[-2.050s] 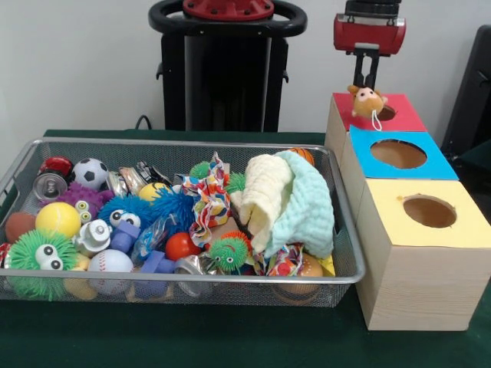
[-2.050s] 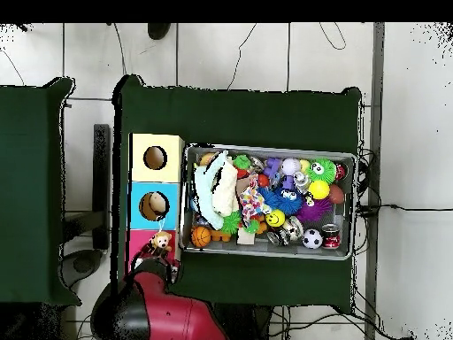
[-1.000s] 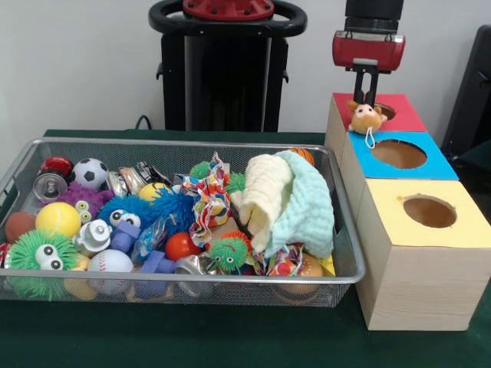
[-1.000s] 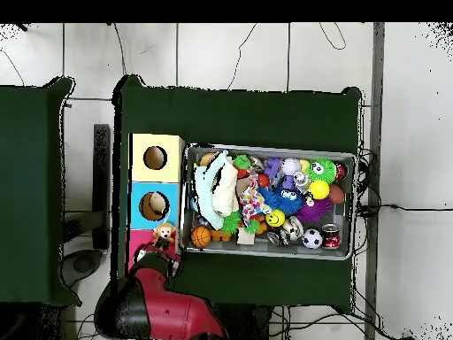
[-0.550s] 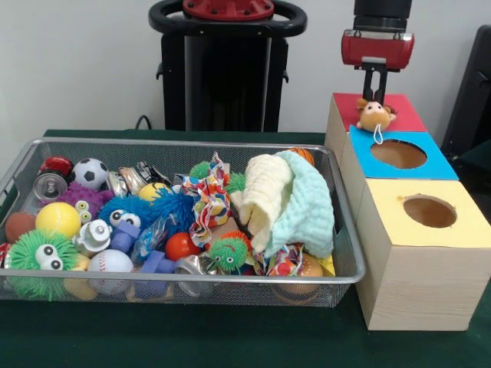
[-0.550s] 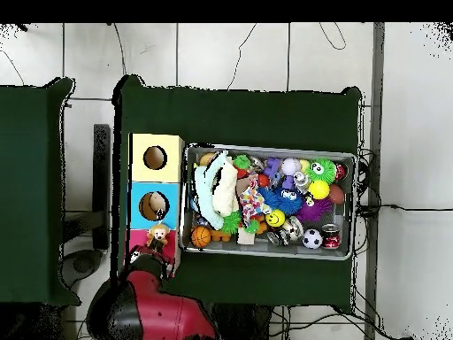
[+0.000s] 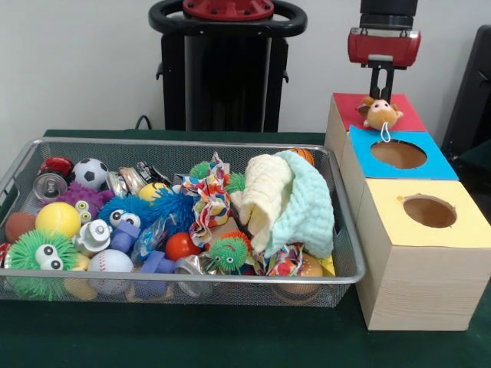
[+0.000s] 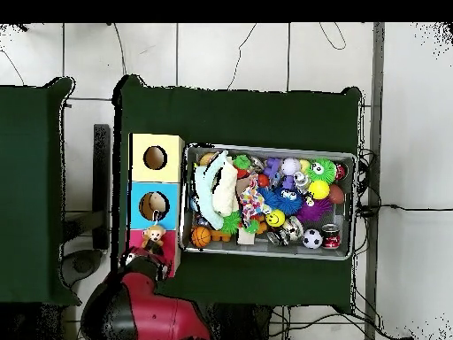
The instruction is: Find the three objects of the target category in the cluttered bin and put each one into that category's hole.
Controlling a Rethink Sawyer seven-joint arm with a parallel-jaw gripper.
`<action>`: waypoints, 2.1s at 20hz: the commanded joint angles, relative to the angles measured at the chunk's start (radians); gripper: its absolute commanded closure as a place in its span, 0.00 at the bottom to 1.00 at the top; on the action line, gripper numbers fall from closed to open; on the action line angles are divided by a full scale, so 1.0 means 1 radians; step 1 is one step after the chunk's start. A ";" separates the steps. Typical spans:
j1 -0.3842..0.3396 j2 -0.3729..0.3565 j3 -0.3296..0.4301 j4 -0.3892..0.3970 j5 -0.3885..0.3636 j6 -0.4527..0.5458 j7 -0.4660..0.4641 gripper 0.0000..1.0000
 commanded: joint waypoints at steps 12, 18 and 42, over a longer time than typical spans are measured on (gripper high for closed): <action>0.070 0.070 -0.005 0.068 0.094 0.068 0.257 1.00; 0.107 0.076 -0.080 0.057 0.099 0.099 0.208 1.00; -0.053 0.093 0.103 0.082 -0.004 -0.044 0.270 1.00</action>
